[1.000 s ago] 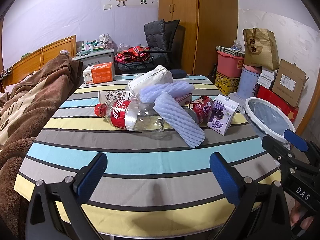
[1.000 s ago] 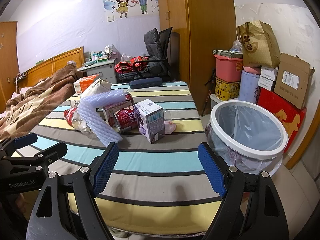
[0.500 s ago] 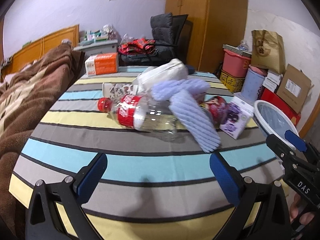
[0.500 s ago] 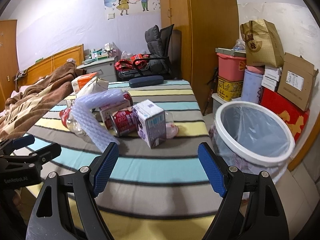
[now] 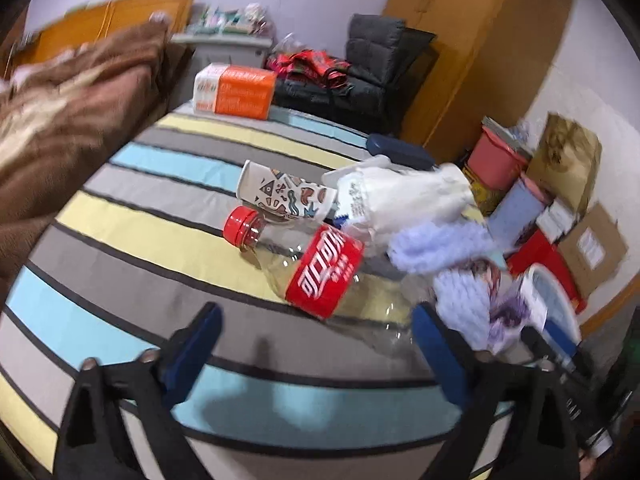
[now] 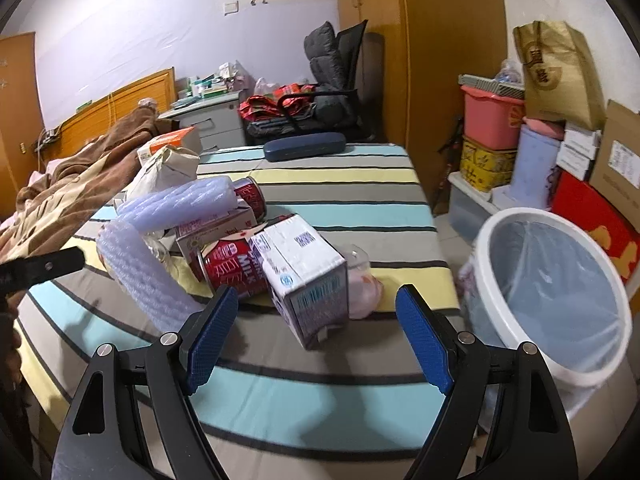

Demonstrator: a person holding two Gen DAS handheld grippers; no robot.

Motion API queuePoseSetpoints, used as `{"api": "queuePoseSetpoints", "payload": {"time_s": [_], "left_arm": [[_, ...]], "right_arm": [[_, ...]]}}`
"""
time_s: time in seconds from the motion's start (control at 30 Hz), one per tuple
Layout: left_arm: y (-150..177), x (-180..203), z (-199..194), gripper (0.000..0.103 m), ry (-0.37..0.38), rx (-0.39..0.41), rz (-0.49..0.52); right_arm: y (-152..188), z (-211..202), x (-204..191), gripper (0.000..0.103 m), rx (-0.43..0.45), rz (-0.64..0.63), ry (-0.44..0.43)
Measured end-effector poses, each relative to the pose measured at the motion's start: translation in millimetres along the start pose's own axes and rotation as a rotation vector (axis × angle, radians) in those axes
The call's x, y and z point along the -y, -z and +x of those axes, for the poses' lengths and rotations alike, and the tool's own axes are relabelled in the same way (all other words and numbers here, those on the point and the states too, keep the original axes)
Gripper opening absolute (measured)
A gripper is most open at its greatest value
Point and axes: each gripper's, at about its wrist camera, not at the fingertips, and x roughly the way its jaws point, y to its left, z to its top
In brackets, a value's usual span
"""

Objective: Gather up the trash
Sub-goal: 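Grasp the Coca-Cola bottle with the left tool while the right tool grasps the milk carton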

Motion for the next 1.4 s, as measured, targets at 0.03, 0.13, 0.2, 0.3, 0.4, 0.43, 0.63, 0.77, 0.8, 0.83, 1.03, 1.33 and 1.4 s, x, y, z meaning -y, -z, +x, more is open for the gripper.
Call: {"api": "queuePoseSetpoints", "payload": {"time_s": [0.03, 0.13, 0.2, 0.3, 0.4, 0.43, 0.63, 0.77, 0.8, 0.83, 1.03, 1.33, 1.4], "left_arm": [[-3.0, -0.8, 2.0, 0.092, 0.01, 0.0, -0.01], [-9.3, 1.5, 12.5, 0.092, 0.009, -0.026, -0.021], [-11.9, 3.1, 19.5, 0.092, 0.017, -0.048, -0.037], [-15.2, 6.4, 29.1, 0.092, 0.042, -0.068, -0.074], [-19.1, 7.8, 40.1, 0.091, 0.054, -0.09, -0.119], [-19.3, 9.7, 42.3, 0.091, 0.06, -0.088, -0.118], [-24.5, 21.0, 54.0, 0.091, 0.038, -0.096, -0.129], [-26.6, 24.4, 63.0, 0.092, 0.016, -0.119, -0.139], [-26.9, 25.5, 65.2, 0.092, 0.012, -0.125, -0.131], [-26.7, 26.5, 66.8, 0.092, 0.012, -0.131, -0.119], [-25.5, 21.1, 61.4, 0.083, 0.049, -0.174, -0.055], [-25.2, 9.4, 40.4, 0.078, -0.058, -0.172, 0.095], [-29.6, 8.1, 39.1, 0.078, -0.046, -0.145, 0.075]], "right_arm": [[-1.0, 1.3, -0.8, 0.082, 0.001, -0.003, -0.002], [-3.9, 5.3, -0.8, 0.076, -0.004, -0.005, -0.007], [-4.8, 7.5, -0.4, 0.072, -0.013, 0.003, -0.022], [-6.2, 8.8, -1.6, 0.062, -0.017, -0.003, -0.043], [-7.9, 10.8, -1.8, 0.056, -0.025, -0.01, -0.063], [-9.4, 11.6, -0.3, 0.054, -0.026, -0.014, -0.064], [-11.5, 14.1, 0.2, 0.051, -0.025, -0.022, -0.094], [-12.8, 15.2, 2.6, 0.051, -0.027, -0.017, -0.107], [-13.1, 15.5, 3.4, 0.051, -0.028, -0.017, -0.109], [-13.7, 15.5, 3.9, 0.051, -0.03, -0.017, -0.111], [-13.8, 15.0, 5.5, 0.049, -0.034, -0.009, -0.135], [-12.4, 10.5, 8.5, 0.047, -0.04, 0.008, -0.153], [-12.6, 12.8, 6.7, 0.047, -0.042, 0.005, -0.149]]}}
